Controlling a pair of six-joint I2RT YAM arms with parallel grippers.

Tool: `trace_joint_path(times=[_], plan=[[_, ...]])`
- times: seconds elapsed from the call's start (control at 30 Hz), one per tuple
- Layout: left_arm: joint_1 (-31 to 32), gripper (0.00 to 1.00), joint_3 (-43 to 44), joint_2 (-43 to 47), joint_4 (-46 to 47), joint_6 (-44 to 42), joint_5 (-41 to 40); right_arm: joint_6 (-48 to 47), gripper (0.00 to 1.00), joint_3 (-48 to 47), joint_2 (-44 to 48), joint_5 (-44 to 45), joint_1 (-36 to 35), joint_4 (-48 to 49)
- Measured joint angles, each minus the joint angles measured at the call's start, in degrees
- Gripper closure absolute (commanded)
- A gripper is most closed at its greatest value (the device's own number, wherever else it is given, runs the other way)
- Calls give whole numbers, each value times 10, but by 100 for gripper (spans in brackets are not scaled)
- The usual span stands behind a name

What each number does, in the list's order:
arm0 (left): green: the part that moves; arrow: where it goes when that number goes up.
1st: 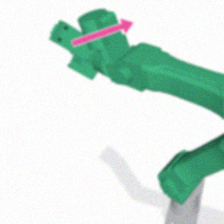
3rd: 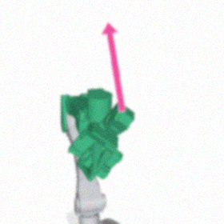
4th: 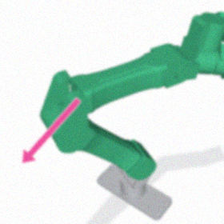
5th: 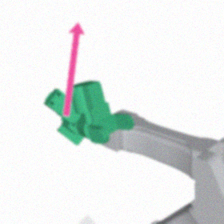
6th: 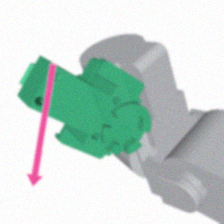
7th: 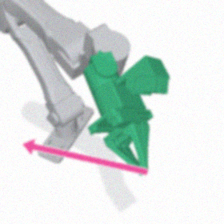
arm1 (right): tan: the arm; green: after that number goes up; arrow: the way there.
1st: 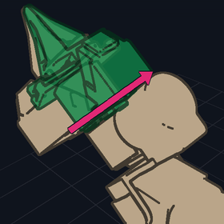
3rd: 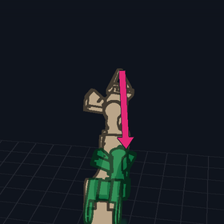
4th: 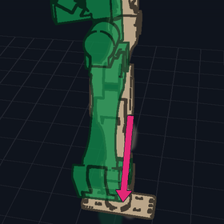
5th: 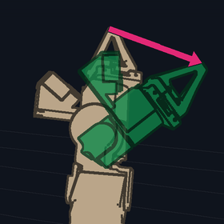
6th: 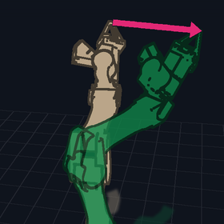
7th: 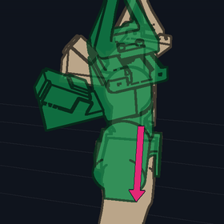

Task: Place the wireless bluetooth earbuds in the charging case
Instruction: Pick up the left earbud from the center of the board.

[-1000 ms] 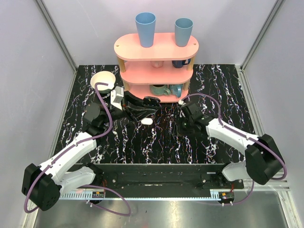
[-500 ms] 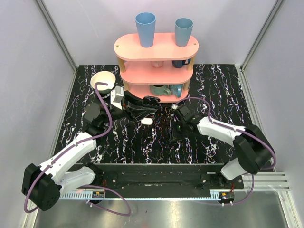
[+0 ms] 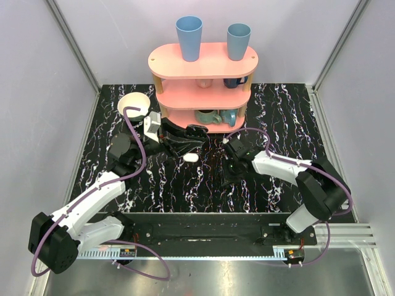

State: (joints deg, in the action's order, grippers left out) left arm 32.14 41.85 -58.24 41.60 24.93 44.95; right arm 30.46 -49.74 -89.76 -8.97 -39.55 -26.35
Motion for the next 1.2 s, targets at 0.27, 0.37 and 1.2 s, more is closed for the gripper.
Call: trace_joint_path(times=[0.27, 0.37, 1.2], plan=[[0, 100, 0, 0, 0, 0, 0, -1, 72, -5, -4, 18, -2, -5], [0, 100, 0, 0, 0, 0, 0, -2, 72, -5, -4, 25, -2, -6], [0, 98, 0, 0, 0, 1, 0, -9, 80, -21, -4, 87, -13, -64]])
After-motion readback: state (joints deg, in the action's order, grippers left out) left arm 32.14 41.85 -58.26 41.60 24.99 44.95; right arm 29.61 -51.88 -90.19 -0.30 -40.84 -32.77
